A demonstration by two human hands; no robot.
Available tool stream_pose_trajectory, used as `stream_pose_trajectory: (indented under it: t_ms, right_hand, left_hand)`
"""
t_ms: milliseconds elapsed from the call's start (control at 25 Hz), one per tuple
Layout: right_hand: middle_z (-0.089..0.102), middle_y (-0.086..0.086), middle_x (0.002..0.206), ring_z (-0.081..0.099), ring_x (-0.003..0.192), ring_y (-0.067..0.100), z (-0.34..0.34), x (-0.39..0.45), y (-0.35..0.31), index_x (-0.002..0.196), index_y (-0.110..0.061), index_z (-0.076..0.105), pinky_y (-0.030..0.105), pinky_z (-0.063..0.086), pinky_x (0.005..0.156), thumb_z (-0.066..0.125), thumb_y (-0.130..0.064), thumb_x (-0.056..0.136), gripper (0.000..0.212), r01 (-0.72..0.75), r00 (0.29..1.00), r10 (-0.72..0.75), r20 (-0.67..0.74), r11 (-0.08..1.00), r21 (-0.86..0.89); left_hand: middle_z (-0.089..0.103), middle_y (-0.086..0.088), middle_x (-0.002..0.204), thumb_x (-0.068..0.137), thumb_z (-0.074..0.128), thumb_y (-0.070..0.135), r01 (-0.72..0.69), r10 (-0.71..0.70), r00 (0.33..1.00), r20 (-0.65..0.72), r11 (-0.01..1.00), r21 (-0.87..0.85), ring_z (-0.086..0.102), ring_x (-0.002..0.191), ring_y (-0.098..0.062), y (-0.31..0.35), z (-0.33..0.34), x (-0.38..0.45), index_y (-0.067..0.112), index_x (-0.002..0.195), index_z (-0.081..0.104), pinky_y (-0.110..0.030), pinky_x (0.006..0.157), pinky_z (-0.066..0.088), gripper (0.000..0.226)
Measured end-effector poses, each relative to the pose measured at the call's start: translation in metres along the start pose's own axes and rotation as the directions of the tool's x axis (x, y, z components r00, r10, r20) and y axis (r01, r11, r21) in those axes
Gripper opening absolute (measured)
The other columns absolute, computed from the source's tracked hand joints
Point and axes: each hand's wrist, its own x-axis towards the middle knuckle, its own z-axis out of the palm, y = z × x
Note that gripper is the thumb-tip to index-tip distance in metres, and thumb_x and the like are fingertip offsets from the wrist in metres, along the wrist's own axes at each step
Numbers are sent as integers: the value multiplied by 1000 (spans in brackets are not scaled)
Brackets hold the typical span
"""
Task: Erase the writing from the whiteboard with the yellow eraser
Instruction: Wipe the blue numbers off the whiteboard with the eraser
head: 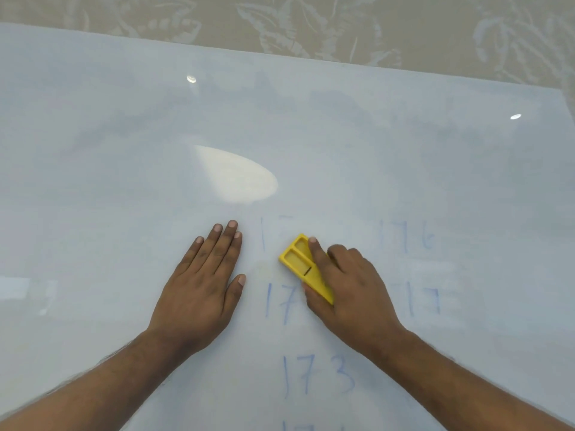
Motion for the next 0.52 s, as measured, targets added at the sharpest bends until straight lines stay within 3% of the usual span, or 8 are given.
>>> stream_pose_trajectory:
  t_ms: [120,360,520]
  right_hand:
    - [54,5,99,46,76,24,-7,-6,17,141,-8,47,38,47,63,48,-41,89,61,31,1000,-31,3,998,-50]
    - [54,9,98,50,81,29,4,58,5,139,-6,49,38,47,66,46,-44,87,64,-105,992,105,-71,994,6]
    - [55,7,101,49,82,27,12,58,-21,140,-7,48,38,46,66,48,-43,88,63,-44,998,44,-39,999,21]
  left_hand:
    - [13,-4,170,106,23,40,-25,25,999,27,1000,8,10,157,-19,-4,-1,-13,10,160,17,-41,124,14,63]
    - [15,-3,170,106,23,41,-6,6,1000,11,1000,-11,12,157,-19,-4,0,-20,11,160,20,-41,124,15,62]
    - [17,-4,169,105,26,40,-8,8,1000,-1,1000,-15,14,157,-19,-4,2,-20,10,160,21,-41,124,16,63]
